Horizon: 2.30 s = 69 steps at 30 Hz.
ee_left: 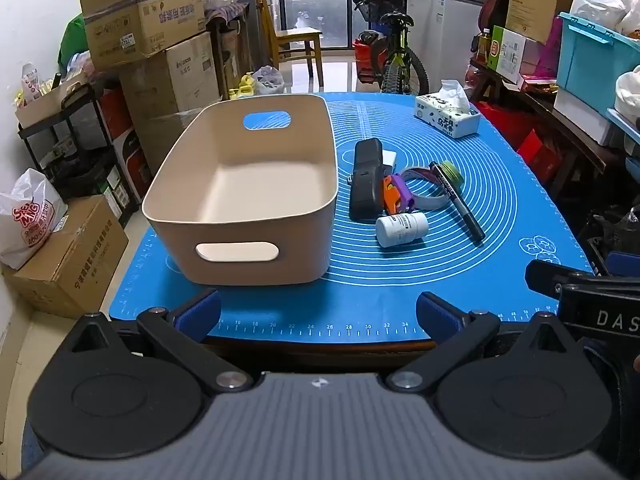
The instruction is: Organize rigid objects
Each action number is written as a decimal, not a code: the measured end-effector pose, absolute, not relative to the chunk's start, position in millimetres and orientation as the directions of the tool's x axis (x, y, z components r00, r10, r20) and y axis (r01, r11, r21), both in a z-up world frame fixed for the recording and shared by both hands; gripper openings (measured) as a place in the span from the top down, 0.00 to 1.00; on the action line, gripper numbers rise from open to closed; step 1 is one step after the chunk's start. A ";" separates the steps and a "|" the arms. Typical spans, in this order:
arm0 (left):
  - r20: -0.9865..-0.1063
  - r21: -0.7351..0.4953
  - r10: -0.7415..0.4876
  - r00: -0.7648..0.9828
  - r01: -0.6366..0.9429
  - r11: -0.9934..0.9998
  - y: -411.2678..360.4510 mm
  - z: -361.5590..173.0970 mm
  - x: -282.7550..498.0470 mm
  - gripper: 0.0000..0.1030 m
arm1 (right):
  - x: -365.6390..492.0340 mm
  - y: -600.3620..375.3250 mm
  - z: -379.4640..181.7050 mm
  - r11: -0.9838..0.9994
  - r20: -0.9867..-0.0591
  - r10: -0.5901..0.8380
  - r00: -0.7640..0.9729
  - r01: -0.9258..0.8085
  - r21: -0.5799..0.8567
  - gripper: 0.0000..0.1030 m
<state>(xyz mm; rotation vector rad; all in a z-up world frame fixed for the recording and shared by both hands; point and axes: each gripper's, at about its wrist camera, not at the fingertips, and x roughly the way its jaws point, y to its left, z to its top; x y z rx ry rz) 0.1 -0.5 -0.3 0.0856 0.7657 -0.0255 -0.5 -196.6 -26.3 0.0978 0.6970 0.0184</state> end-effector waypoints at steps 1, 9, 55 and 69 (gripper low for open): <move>-0.694 0.066 0.007 0.720 0.053 0.996 -0.8 -0.4 0.3 0.01 | -1.7 -196.8 -26.0 0.995 -0.622 0.051 0.781 0.014 0.099 0.03; -0.692 0.058 -0.008 0.722 0.066 0.996 -2.9 2.3 -0.2 0.01 | -1.1 -197.2 -26.1 0.995 -0.630 0.052 0.775 0.015 0.101 0.03; -0.711 0.055 -0.016 0.703 0.078 0.995 -2.3 -3.4 2.0 0.01 | -0.2 -198.0 -26.6 0.996 -0.636 0.047 0.770 0.014 0.091 0.03; -0.712 0.054 -0.019 0.702 0.082 0.995 -2.1 -3.6 2.0 0.01 | -1.1 -197.7 -27.1 0.996 -0.639 0.042 0.768 0.020 0.088 0.03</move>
